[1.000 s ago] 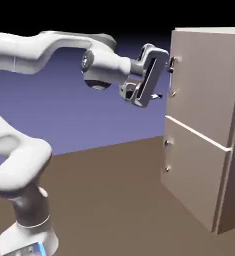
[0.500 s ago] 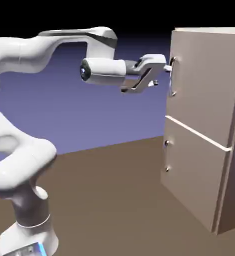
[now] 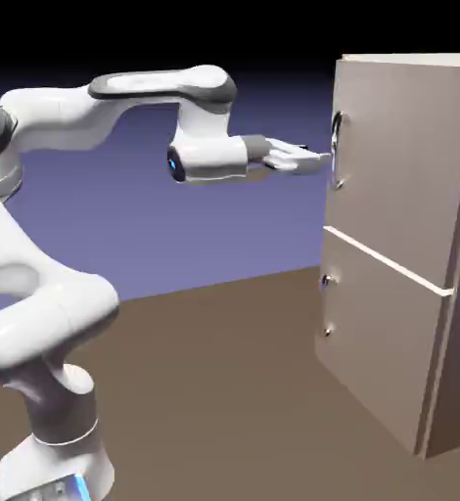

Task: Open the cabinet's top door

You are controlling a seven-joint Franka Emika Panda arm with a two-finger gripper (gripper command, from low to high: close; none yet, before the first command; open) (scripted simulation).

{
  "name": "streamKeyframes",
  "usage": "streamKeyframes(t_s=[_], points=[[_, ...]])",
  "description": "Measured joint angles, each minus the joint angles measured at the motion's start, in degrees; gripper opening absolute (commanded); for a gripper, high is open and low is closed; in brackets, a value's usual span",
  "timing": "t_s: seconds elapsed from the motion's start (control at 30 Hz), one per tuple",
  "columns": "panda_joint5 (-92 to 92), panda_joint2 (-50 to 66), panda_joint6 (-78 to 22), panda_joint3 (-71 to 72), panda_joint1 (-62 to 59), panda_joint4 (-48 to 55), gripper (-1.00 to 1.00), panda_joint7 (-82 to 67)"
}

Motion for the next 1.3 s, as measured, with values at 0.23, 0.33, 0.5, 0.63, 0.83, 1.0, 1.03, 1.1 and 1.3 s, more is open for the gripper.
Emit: streamKeyframes(t_s=[0.23,0.33,0.5,0.63,0.83,1.0,1.03,1.1,1.3], points=[[0.8,2.8,-0.8,6.0,-8.8,6.3,-1.0,-0.6],[0.7,5.9,-2.8,1.4,-2.6,2.9,-1.0,-4.9],[0.7,10.6,-4.9,-6.8,7.8,-1.1,-1.0,-12.0],[-0.2,13.0,-6.0,-13.9,16.1,-3.8,-1.0,-15.9],[-13.0,10.7,-11.1,-25.5,28.6,-11.8,-1.0,-8.2],[-25.4,6.7,-16.7,-35.4,37.3,-19.0,-1.0,-0.8],[-27.9,5.8,-17.9,-37.2,38.6,-20.3,-1.0,0.6],[-32.9,3.9,-20.5,-40.8,40.9,-22.8,-1.0,3.2],[-47.9,-1.6,-29.3,-51.1,44.9,-29.1,-1.0,10.3]])
